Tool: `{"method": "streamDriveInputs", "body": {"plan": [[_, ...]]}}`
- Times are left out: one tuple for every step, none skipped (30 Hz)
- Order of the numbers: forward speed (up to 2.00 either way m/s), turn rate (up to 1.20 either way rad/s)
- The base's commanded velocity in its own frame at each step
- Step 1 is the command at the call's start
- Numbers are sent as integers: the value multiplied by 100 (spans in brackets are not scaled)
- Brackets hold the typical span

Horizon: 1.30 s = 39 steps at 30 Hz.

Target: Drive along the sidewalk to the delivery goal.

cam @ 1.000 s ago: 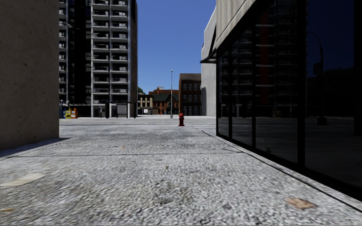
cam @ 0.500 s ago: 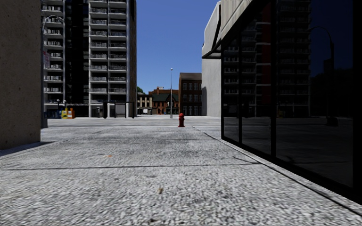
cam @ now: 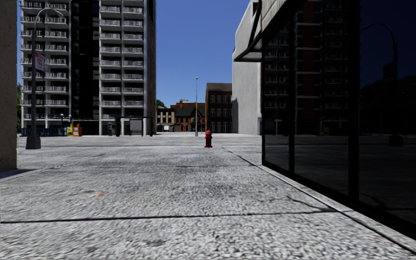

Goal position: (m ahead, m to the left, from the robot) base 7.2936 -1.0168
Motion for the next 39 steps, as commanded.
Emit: {"method": "streamDriveInputs", "body": {"plan": [[158,0],[158,0],[158,0],[158,0],[158,0],[158,0],[158,0],[158,0],[158,0],[158,0],[158,0],[158,0],[158,0],[158,0],[158,0],[158,0],[158,0],[158,0],[158,0],[158,0],[158,0],[158,0],[158,0],[158,0],[158,0],[158,0],[158,0],[158,0],[158,0],[158,0],[158,0],[158,0],[158,0],[158,0],[158,0],[158,0],[158,0],[158,0],[158,0]]}}
